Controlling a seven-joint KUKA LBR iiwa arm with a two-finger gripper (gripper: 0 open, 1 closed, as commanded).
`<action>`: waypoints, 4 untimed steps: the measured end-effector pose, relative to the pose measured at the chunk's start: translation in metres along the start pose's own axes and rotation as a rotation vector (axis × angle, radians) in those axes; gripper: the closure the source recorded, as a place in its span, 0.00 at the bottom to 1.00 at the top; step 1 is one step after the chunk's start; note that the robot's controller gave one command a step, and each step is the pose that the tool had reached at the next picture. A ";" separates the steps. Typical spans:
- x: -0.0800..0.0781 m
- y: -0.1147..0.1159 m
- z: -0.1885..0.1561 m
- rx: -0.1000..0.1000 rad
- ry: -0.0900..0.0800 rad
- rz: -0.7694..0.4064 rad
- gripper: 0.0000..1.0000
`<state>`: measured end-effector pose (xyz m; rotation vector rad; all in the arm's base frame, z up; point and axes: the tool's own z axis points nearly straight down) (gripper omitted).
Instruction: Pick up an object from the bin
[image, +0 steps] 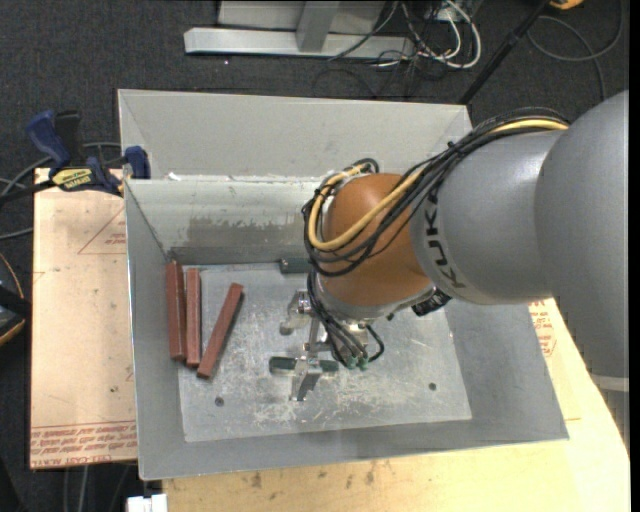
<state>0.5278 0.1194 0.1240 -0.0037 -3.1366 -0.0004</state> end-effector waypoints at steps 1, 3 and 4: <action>-0.002 -0.018 0.042 -0.005 -0.017 0.068 1.00; 0.002 -0.020 0.024 -0.001 -0.003 0.059 1.00; -0.003 -0.010 -0.087 -0.001 -0.007 0.057 1.00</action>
Offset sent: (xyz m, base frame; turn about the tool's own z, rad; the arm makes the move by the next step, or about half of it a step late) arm 0.0000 0.0000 0.0000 0.0000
